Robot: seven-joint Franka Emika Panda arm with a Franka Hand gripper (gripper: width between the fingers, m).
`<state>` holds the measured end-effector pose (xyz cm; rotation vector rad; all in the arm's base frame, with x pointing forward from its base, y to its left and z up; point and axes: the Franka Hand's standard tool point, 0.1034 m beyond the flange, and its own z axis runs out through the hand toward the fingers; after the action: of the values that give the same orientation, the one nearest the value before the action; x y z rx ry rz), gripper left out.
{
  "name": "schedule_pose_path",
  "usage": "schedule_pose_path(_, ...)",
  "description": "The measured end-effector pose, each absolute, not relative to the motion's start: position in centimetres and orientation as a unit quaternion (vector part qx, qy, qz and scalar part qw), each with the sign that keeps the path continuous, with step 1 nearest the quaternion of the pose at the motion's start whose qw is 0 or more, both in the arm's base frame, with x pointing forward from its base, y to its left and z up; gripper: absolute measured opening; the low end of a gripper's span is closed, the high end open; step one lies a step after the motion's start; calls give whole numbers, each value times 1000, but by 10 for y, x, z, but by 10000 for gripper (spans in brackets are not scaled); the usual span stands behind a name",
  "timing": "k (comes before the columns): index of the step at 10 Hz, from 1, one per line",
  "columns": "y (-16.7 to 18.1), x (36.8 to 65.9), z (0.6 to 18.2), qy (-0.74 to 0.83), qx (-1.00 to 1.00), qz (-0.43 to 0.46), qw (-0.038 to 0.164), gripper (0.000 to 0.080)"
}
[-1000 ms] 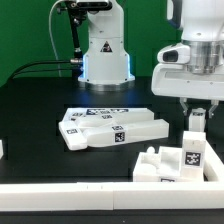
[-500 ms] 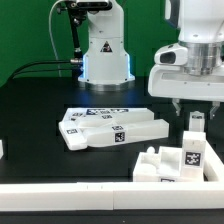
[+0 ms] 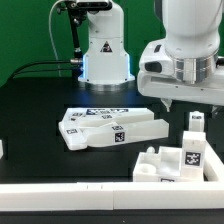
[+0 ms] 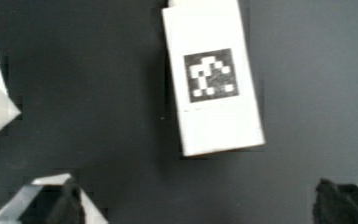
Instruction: Assemble chair
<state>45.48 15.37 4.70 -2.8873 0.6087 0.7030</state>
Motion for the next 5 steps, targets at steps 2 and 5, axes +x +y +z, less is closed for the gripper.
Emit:
schedule_pose_path(2, 158, 458, 46, 163, -951, 255, 70, 648)
schedule_pose_path(5, 147, 458, 41, 168, -932, 312, 75, 648)
